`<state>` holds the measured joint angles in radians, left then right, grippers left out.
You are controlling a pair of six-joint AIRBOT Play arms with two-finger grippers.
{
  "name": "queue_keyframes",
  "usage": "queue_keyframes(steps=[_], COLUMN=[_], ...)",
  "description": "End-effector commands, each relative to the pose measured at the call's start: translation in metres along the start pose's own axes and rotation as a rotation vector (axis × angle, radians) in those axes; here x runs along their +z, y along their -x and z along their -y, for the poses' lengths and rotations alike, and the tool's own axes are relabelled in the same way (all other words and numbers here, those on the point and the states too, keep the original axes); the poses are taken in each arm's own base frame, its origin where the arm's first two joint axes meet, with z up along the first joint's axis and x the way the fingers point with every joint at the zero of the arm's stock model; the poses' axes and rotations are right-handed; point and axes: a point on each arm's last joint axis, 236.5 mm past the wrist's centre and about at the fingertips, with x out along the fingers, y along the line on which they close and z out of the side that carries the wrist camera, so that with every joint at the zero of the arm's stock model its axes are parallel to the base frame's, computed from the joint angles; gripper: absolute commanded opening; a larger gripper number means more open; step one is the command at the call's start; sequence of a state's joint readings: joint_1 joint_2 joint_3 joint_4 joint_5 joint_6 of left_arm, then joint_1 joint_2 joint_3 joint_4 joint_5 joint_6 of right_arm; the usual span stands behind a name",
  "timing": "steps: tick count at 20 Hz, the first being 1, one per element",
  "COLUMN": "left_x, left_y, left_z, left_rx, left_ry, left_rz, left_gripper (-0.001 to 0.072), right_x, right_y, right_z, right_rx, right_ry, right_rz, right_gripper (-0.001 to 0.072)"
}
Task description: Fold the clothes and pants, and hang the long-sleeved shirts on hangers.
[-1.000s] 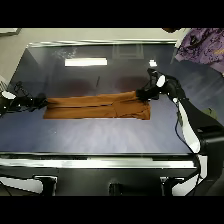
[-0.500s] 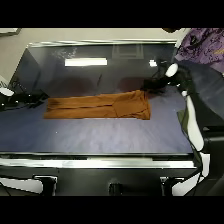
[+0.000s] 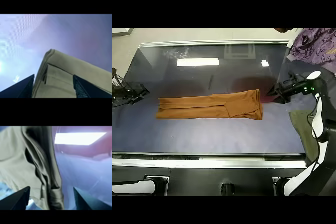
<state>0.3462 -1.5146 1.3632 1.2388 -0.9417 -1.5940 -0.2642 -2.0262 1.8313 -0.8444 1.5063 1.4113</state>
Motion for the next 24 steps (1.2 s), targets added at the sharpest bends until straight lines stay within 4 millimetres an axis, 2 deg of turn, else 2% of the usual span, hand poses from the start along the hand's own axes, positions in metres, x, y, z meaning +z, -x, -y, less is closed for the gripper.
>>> queue_keyframes(steps=[1,4,10,12,15,16,17,18,19,21,22,24], left_x=[0.0,-0.003,-0.005,-0.005,-0.009,-0.012,-0.014,-0.018,-0.02,-0.03,-0.042,-0.08], left_y=[0.006,0.005,0.004,0.003,0.001,0.0,-0.001,-0.004,-0.007,-0.016,-0.024,-0.043], left_z=[0.005,0.011,0.016,0.018,0.027,0.035,0.044,0.059,0.078,0.123,0.148,0.196], left_rx=[0.005,-0.002,-0.007,-0.008,-0.018,-0.029,-0.044,-0.075,-0.116,-0.208,-0.247,-0.307], left_ry=[-0.018,-0.02,-0.004,0.001,-0.015,-0.024,-0.032,-0.034,-0.031,-0.033,-0.048,-0.09], left_rz=[0.003,-0.002,-0.006,-0.007,-0.014,-0.019,-0.023,-0.026,-0.022,-0.02,-0.034,-0.102], left_gripper=[0.0546,0.0545,0.0546,0.0546,0.054,0.0481,0.0335,0.0088,0.0018,0.0018,0.0017,0.0018], right_x=[-0.006,-0.011,-0.025,-0.032,-0.04,-0.039,-0.037,-0.033,-0.03,-0.027,-0.026,-0.028], right_y=[-0.023,-0.048,-0.087,-0.099,-0.109,-0.103,-0.095,-0.08,-0.065,-0.03,-0.013,0.017], right_z=[0.007,-0.004,-0.039,-0.046,-0.051,-0.05,-0.05,-0.046,-0.046,-0.05,-0.055,-0.062], right_rx=[0.06,0.117,0.136,0.11,0.069,0.047,0.011,-0.049,-0.104,-0.208,-0.244,-0.31], right_ry=[0.021,0.027,0.087,0.117,0.146,0.15,0.149,0.148,0.144,0.167,0.171,0.198], right_rz=[-0.061,-0.104,-0.163,-0.19,-0.214,-0.203,-0.188,-0.162,-0.138,-0.074,-0.039,0.014], right_gripper=[0.0616,0.065,0.0631,0.0492,0.0068,0.0028,0.0028,0.0028,0.0028,0.0028,0.0028,0.0028])
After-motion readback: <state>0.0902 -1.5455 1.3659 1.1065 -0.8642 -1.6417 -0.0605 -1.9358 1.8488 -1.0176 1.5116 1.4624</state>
